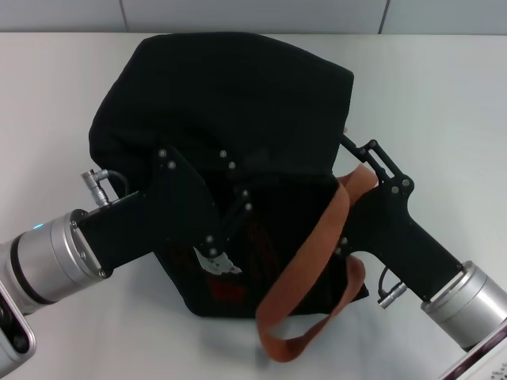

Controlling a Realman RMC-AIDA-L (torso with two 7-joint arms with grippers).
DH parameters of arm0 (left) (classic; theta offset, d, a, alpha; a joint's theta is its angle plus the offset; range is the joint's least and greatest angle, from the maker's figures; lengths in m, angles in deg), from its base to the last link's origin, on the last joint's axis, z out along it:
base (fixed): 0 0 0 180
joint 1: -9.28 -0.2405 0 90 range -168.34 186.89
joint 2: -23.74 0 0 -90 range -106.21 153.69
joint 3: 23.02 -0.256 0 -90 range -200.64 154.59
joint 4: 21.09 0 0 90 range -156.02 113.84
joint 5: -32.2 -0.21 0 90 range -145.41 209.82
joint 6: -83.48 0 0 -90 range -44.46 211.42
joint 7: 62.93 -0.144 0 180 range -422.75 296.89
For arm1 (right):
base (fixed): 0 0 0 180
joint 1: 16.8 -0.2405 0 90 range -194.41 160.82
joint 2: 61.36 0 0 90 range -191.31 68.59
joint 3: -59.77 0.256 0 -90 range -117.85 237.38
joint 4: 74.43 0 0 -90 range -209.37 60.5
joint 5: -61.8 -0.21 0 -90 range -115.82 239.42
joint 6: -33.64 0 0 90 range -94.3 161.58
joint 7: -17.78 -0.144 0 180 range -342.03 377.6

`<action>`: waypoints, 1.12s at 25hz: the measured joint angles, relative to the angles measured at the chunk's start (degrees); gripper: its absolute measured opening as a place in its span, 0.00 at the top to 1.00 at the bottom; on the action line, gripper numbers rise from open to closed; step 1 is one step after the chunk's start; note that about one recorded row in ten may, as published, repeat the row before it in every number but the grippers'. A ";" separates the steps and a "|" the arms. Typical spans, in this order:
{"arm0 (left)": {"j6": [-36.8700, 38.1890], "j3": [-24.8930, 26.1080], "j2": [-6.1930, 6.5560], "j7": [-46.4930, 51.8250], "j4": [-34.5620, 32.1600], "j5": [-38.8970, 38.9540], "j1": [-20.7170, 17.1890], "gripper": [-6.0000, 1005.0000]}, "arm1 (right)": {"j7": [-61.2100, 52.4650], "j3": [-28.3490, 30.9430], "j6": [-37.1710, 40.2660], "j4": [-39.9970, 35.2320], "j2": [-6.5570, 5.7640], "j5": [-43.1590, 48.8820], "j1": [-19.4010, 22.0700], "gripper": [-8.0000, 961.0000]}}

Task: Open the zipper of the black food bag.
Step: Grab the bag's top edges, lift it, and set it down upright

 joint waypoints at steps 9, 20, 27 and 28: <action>0.05 0.00 -0.01 0.02 0.15 0.03 0.09 0.89 | 0.28 2.40 5.14 0.41 0.00 -0.25 0.62 0.16; 0.07 0.00 0.00 0.02 0.52 -0.04 0.53 0.89 | 0.11 2.56 3.64 0.09 0.00 -0.52 0.56 0.19; 0.10 0.00 0.00 0.02 0.59 -0.05 0.54 0.89 | 0.30 2.08 3.49 0.06 0.00 -0.34 0.56 0.21; 0.11 0.00 0.00 0.02 0.61 -0.04 0.54 0.89 | 0.30 2.08 3.49 0.06 0.00 -0.34 0.56 0.21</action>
